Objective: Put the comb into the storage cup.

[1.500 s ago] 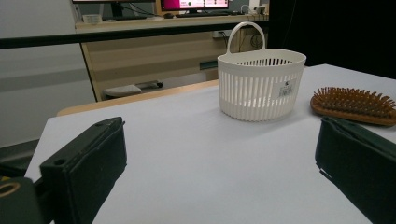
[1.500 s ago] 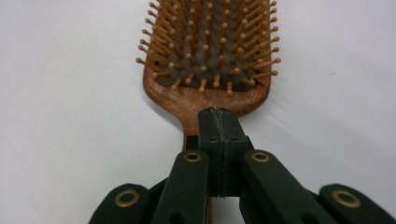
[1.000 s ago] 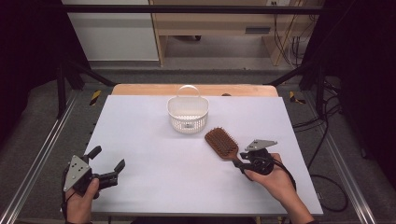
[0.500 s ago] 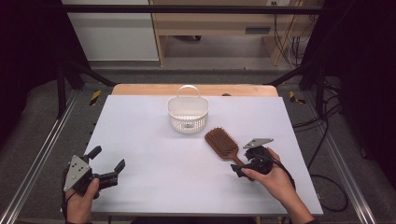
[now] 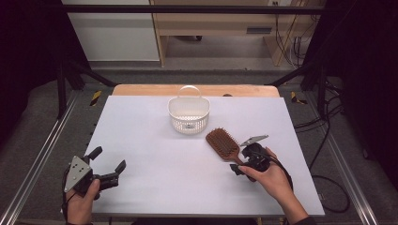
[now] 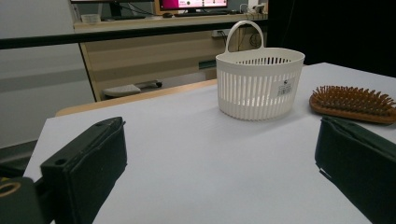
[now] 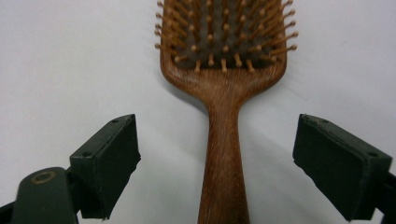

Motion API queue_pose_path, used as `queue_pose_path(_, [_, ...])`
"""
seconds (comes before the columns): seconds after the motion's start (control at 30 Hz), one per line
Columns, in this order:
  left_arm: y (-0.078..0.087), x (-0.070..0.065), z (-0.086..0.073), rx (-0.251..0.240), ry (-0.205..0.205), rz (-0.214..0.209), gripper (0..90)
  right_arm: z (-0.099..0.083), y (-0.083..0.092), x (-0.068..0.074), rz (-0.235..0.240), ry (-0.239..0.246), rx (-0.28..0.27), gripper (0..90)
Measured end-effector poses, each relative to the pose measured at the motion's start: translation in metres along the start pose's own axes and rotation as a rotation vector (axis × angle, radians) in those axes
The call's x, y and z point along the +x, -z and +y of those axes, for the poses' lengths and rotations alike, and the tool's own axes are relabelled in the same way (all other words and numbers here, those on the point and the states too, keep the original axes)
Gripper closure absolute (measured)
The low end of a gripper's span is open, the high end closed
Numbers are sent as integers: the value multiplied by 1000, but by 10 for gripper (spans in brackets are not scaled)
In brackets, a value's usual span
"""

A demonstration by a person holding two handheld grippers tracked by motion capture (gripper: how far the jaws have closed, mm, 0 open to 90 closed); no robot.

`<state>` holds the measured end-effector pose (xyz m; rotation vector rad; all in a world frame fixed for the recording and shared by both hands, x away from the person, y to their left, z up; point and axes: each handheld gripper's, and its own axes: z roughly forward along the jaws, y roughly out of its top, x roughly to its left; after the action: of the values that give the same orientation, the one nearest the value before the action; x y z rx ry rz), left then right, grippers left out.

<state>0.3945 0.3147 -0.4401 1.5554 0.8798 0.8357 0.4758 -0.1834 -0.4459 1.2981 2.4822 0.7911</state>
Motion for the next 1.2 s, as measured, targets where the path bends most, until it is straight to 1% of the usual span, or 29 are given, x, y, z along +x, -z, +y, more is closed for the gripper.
queue_pose_path(0.07, [0,0,0,0,0,0,21,1,-2,0,-20,0,12,159])
queue_pose_path(0.37, [-1,0,0,3,-1,-3,21,2,-7,1,-26,6,38,162])
queue_pose_path(0.53, [-1,0,-1,4,-1,-2,21,4,-8,2,-24,-7,37,178])
queue_pose_path(0.6, [-1,0,0,4,-1,-3,21,3,-9,1,-20,-1,45,203])
queue_pose_path(0.77, [-2,-1,0,5,-6,-7,21,3,-11,-1,-5,-17,48,297])
queue_pose_path(0.9, [-2,-1,0,9,-8,-7,21,3,-11,-1,10,-8,51,383])
queue_pose_path(0.97, [-2,-1,-1,9,-7,-4,21,3,-12,-2,4,-6,61,407])
queue_pose_path(1.0, [-2,-1,-1,8,-7,-3,22,3,-13,-2,2,-21,61,426])
queue_pose_path(1.1, [-1,0,-1,7,-5,-2,21,3,-15,-4,6,-24,59,477])
queue_pose_path(1.2, [-2,-1,-1,9,-10,-4,21,4,-16,-5,5,-14,67,519])
